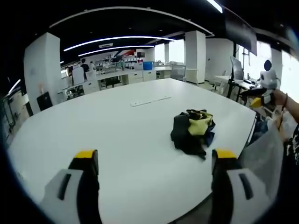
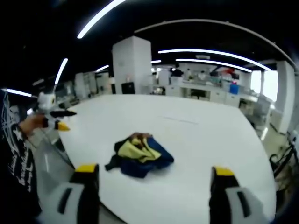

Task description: Fold the garment on the visible template until the final outline fits inside the template.

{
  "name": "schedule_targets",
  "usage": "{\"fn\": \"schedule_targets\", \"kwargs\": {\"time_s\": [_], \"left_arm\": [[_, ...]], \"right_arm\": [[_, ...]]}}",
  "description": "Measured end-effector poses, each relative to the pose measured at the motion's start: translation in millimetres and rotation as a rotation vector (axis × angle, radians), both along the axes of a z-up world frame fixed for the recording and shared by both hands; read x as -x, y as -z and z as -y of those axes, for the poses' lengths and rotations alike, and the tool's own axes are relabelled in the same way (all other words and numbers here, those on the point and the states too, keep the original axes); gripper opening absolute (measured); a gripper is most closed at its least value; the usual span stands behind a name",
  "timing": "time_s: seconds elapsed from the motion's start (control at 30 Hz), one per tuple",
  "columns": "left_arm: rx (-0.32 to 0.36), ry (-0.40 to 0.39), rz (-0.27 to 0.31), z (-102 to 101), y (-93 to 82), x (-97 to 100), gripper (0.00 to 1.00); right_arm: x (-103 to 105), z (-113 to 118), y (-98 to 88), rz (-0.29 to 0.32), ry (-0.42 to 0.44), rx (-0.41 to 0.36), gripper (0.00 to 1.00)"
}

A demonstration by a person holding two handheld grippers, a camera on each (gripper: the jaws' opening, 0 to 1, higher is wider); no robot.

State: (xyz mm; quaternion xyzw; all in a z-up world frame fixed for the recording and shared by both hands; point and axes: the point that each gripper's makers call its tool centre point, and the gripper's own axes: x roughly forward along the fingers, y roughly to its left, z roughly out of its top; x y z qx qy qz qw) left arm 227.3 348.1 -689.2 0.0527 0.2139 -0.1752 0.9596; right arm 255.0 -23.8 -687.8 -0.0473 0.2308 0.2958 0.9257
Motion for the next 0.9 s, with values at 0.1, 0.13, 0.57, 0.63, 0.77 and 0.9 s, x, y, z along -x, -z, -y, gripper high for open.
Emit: {"fn": "schedule_targets", "kwargs": {"time_s": [0.1,0.13,0.57,0.63,0.77,0.9], "left_arm": [[-0.001,-0.001,-0.002,-0.6,0.3,0.2,0.98],[0.001,-0.001,-0.001,-0.6,0.1,0.1,0.98],[0.009,0.022,-0.001,6.2,1.3,-6.3,0.96],[0.009,0.028,-0.001,8.7,1.8,-8.6,0.96],[0.013,0.049,0.001,14.3,2.4,-13.2,0.95],[0.024,0.078,0.007,19.1,3.3,-20.4,0.93]], "right_arm": [[-0.7,-0.4,0.5,-0.001,-0.002,0.0,0.99],[-0.6,-0.5,0.6,-0.001,-0.002,0.001,0.99],[-2.5,-2.2,1.0,0.004,-0.013,0.001,0.99],[-4.4,-3.2,1.3,0.006,-0.018,0.001,0.99],[-7.0,-7.0,2.8,0.007,-0.029,-0.002,0.99],[-11.5,-11.6,4.0,0.007,-0.041,-0.014,0.99]]}}
